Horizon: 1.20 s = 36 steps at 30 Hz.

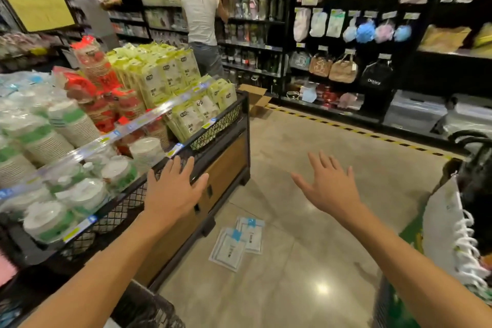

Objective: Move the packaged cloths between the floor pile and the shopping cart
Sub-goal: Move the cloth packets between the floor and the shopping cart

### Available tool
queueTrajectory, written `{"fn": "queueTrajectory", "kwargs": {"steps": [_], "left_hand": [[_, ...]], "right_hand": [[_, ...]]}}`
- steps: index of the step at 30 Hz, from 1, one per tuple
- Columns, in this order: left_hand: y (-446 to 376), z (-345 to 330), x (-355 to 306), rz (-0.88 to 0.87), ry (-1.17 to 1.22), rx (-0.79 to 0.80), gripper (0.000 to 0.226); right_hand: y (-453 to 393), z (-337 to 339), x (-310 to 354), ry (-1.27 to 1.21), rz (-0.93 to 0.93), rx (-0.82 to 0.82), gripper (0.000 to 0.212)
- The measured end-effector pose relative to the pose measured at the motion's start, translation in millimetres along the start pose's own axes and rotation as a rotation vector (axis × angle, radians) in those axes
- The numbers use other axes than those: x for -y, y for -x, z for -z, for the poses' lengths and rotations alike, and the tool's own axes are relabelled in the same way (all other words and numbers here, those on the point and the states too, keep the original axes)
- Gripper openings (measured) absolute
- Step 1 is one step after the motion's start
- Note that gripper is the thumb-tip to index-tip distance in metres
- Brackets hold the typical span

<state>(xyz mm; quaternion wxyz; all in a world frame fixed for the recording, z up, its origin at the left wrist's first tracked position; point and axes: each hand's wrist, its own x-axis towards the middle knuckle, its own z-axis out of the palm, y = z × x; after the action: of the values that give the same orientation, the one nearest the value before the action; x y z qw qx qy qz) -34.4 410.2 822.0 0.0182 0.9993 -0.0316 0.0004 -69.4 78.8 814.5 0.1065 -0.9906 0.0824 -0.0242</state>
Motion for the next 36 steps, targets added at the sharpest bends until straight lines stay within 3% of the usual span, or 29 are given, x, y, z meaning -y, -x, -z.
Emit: {"fn": "queueTrajectory", "kwargs": {"steps": [14, 24, 31, 36], "left_hand": [[-140.0, -83.8, -22.0, -0.061, 0.000, 0.120, 0.077], [-280.2, -171.5, -0.1, -0.113, 0.038, 0.162, 0.076], [-331.1, -238.1, 22.4, -0.108, -0.043, 0.199, 0.074], [-346.9, -321.3, 23.0, -0.033, -0.054, 0.268, 0.078]], "right_hand": [[-122.7, -74.3, -33.4, -0.021, -0.077, 0.079, 0.083], [-242.4, -143.3, 2.0, 0.030, -0.131, 0.045, 0.084], [-312.3, -219.4, -2.6, 0.088, -0.094, 0.073, 0.081], [-357.3, -307.7, -30.4, 0.115, -0.038, 0.126, 0.082]]}}
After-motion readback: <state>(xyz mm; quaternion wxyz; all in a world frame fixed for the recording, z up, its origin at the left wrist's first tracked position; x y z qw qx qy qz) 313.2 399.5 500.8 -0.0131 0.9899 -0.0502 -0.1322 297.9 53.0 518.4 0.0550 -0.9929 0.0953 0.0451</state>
